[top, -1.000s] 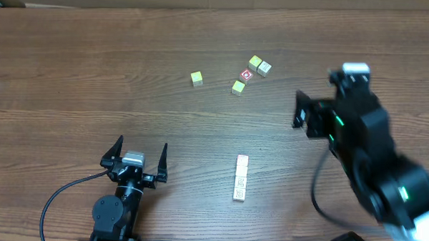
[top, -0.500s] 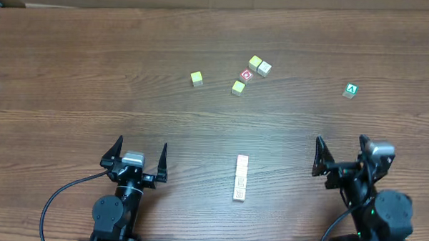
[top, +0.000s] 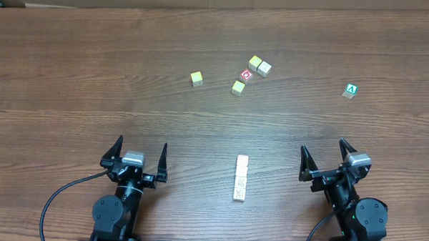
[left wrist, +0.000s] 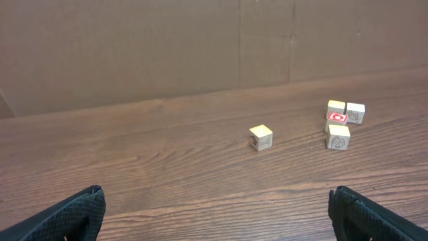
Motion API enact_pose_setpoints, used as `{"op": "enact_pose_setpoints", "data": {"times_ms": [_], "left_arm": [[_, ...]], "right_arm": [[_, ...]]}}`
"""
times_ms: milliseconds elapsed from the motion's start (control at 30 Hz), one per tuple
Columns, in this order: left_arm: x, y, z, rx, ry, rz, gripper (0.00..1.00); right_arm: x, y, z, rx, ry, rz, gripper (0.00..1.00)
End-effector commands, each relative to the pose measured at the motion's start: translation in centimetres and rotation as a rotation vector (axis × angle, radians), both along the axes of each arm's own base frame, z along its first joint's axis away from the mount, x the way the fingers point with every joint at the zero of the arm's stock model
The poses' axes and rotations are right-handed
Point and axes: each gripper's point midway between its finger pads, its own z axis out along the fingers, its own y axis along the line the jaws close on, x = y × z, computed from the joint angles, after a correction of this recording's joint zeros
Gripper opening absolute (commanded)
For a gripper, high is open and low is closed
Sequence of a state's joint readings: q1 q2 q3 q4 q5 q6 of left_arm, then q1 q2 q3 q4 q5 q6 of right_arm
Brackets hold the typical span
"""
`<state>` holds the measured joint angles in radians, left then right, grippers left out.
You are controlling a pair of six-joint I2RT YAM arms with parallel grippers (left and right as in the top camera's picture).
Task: Flip 4 blocks
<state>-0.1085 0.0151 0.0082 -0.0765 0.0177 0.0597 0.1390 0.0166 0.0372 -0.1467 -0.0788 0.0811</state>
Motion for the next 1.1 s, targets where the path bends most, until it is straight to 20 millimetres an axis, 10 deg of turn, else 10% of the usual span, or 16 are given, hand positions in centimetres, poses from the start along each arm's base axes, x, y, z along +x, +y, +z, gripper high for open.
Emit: {"op": "enact_pose_setpoints", "data": {"times_ms": [0,1067], "left_arm": [[0.0,0.4,0.0,0.015,-0.008,0.017,1.00],[0.0,0.4,0.0,0.015,-0.008,0.017,1.00]], "right_arm": [[0.1,-0.5,0.5,0.000,-0.025,-0.021,1.00],[0.3,-2.1,0.5,-0.001,-0.025,-0.085,1.00]]}}
